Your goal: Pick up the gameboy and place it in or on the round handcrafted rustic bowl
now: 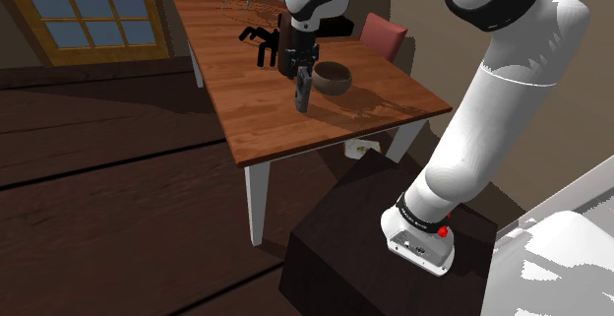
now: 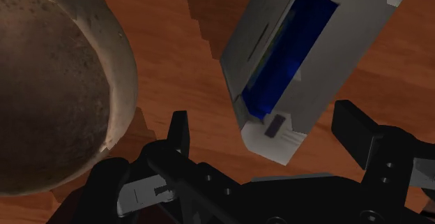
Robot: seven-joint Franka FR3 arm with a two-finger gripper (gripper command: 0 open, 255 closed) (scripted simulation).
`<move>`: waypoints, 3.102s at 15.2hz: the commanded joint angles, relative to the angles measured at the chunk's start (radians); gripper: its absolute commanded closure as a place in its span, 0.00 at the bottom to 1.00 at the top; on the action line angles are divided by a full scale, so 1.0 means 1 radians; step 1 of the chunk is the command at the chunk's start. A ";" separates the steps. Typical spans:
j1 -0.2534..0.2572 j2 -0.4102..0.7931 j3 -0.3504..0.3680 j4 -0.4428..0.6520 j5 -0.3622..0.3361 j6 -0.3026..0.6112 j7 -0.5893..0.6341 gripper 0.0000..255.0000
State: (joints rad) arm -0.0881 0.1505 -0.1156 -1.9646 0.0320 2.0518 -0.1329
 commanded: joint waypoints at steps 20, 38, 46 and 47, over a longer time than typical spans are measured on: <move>0.000 -0.013 0.000 0.015 -0.002 -0.027 0.002 1.00; 0.001 -0.069 -0.001 0.189 -0.011 -0.257 0.010 1.00; 0.001 -0.072 -0.002 0.293 -0.012 -0.364 0.011 1.00; 0.001 -0.071 -0.002 0.308 -0.012 -0.377 0.011 1.00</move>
State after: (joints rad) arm -0.0865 0.0802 -0.1165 -1.6706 0.0206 1.6884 -0.1201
